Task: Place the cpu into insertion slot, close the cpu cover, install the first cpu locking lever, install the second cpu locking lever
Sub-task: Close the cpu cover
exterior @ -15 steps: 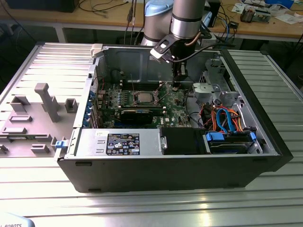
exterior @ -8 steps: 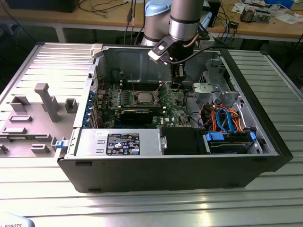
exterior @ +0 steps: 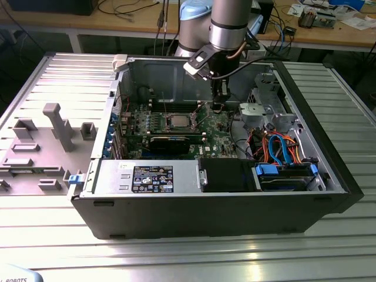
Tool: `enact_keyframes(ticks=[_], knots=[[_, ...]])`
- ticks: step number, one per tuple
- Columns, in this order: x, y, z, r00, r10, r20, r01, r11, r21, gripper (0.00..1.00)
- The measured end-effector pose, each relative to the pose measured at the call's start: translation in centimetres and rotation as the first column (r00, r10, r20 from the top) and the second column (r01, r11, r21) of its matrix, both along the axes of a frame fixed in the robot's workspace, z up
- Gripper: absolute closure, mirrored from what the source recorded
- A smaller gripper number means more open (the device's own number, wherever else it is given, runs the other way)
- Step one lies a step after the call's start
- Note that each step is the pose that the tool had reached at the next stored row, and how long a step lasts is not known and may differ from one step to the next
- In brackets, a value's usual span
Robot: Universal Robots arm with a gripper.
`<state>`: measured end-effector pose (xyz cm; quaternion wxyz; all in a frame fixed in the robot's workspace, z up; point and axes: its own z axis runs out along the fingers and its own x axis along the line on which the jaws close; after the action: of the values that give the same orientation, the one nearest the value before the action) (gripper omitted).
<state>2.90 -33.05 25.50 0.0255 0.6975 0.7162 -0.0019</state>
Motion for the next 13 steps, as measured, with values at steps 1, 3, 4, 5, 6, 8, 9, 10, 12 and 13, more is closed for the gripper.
enact_keyframes(ticks=[1,3,4,5,6,8,9,10,12,13], knots=[[-0.05,0.00,0.00,1.0000,0.000,0.0000,0.000,1.0000,-0.0001,0.88],[-0.11,0.00,0.00,1.0000,0.000,0.0000,0.000,1.0000,0.0000,0.88],[-0.19,0.00,0.00,1.0000,0.000,0.0000,0.000,1.0000,0.0000,0.88],[-0.24,0.00,0.00,1.0000,0.000,0.0000,0.000,1.0000,-0.0001,0.88],[-0.29,0.00,0.00,1.0000,0.000,0.0000,0.000,1.0000,0.0000,0.88],[-0.45,0.00,0.00,1.0000,0.000,0.0000,0.000,1.0000,0.0000,0.88],[-0.50,0.00,0.00,1.0000,0.000,0.0000,0.000,1.0000,0.0000,0.88],[-0.64,0.00,0.00,1.0000,0.000,0.0000,0.000,1.0000,0.0000,0.88],[-0.79,0.00,-0.01,1.0000,0.000,0.0000,0.000,1.0000,0.0001,0.88],[-0.83,0.00,0.00,1.0000,0.000,0.0000,0.000,1.0000,0.0000,0.88]])
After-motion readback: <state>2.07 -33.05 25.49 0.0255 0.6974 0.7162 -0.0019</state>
